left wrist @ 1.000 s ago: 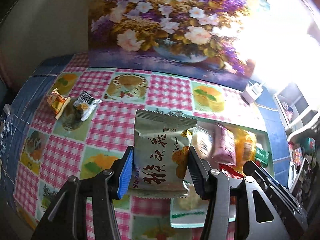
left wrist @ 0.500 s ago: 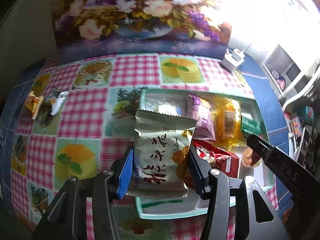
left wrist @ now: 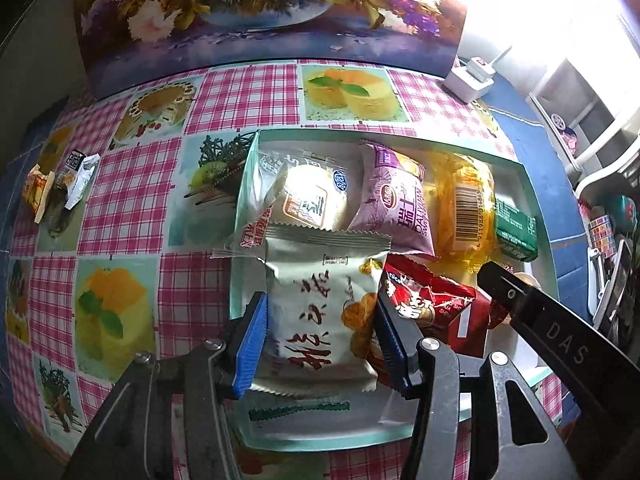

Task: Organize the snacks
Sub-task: 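Open the right tool to drop the red candy while the left tool releases the white bag, then move both tools back to the yellow bread bag and green chip bag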

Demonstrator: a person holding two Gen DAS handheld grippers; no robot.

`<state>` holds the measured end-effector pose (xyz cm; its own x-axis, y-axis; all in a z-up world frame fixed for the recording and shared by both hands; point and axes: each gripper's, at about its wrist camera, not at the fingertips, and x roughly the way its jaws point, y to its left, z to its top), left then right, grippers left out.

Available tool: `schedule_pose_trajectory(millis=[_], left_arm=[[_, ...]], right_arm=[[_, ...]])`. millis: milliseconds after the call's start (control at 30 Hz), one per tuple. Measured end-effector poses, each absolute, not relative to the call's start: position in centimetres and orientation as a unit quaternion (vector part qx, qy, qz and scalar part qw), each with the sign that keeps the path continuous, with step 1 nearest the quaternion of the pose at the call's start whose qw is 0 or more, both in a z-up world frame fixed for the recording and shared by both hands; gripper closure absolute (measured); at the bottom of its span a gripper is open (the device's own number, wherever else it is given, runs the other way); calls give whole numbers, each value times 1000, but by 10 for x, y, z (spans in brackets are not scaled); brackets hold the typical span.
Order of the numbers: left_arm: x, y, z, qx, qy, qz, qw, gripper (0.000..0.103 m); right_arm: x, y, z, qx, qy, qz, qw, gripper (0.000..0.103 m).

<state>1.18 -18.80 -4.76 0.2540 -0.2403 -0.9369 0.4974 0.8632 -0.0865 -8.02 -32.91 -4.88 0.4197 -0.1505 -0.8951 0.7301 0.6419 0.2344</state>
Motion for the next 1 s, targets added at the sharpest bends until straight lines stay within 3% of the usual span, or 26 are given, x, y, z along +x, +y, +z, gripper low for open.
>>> schedule_pose_trajectory(millis=[100, 300, 400, 467, 567, 733, 833, 1000], left_arm=[[11, -189, -48, 108, 567, -238, 781, 41], [9, -189, -43, 108, 562, -244, 783, 40], [11, -186, -42, 105, 563, -239, 785, 39], [14, -182, -41, 100, 564, -231, 787, 38], [19, -175, -42, 86, 567, -219, 789, 25], [25, -164, -39, 78, 562, -190, 801, 25], [31, -155, -40, 75, 559, -162, 810, 16], [41, -136, -41, 55, 558, -123, 819, 15]], right_arm=[[-80, -328, -48, 314, 457, -283, 783, 68], [-80, -327, -45, 313, 453, -284, 785, 66], [-79, -328, -46, 308, 459, -291, 781, 39], [-78, -328, -46, 307, 461, -293, 780, 37], [-76, -327, -47, 302, 465, -291, 780, 34], [-74, -325, -45, 293, 466, -292, 782, 20], [-73, -324, -43, 279, 466, -295, 786, 8], [-71, -323, -41, 271, 466, -294, 789, 6]])
